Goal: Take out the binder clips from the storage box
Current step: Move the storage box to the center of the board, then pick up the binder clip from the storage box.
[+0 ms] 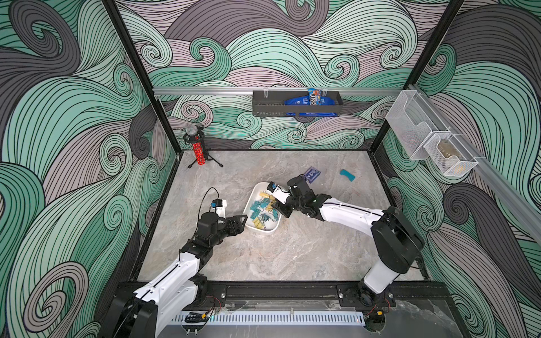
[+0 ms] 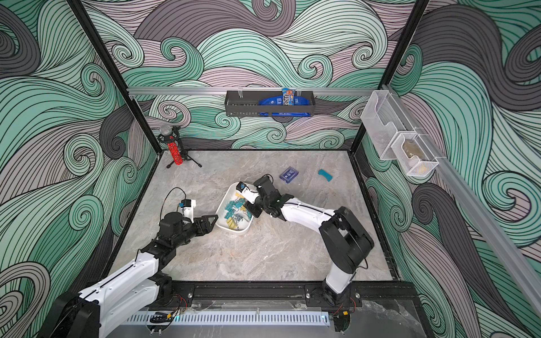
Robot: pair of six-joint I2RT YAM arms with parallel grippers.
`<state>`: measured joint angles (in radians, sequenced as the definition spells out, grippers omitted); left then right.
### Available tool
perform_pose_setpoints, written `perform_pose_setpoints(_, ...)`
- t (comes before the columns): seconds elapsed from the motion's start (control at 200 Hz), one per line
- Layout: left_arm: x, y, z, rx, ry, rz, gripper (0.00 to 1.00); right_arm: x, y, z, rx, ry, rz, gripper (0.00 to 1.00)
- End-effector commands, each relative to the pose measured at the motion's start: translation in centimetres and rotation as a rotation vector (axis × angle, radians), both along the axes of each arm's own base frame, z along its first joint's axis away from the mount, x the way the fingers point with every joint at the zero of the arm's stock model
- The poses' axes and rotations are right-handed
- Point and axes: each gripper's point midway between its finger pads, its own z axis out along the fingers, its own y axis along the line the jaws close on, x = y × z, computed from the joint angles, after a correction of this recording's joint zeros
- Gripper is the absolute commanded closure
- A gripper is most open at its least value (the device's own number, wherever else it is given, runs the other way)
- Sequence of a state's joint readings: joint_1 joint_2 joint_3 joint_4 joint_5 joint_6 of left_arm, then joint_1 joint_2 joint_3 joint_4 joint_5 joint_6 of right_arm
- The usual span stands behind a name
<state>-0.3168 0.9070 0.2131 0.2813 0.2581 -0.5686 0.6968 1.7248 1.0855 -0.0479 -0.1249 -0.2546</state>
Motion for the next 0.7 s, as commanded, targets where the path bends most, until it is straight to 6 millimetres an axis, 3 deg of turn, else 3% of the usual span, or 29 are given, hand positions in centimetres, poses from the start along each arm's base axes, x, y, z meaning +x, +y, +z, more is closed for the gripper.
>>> perform_pose_setpoints(0.0,0.1,-1.1,1.2,-0.018,-0.061,-0.05,0.27,1.5,1.3,0.6,0.012,-0.027,0.014,0.66)
perform_pose_setpoints(0.235,-0.1,-2.1,0.5,0.016,-0.041,-0.091,0.3,4.4,2.5,-0.3,-0.027,-0.064,-0.017,0.69)
perform_pose_setpoints(0.38,-0.2,-1.9,-0.5,0.061,-0.002,-0.086,0.33,4.7,2.7,-0.6,-0.026,-0.059,-0.017,0.69)
perform_pose_setpoints(0.695,-0.3,-2.0,-0.6,0.072,0.0,-0.087,0.35,6.5,3.4,-1.9,-0.055,-0.067,-0.035,0.69)
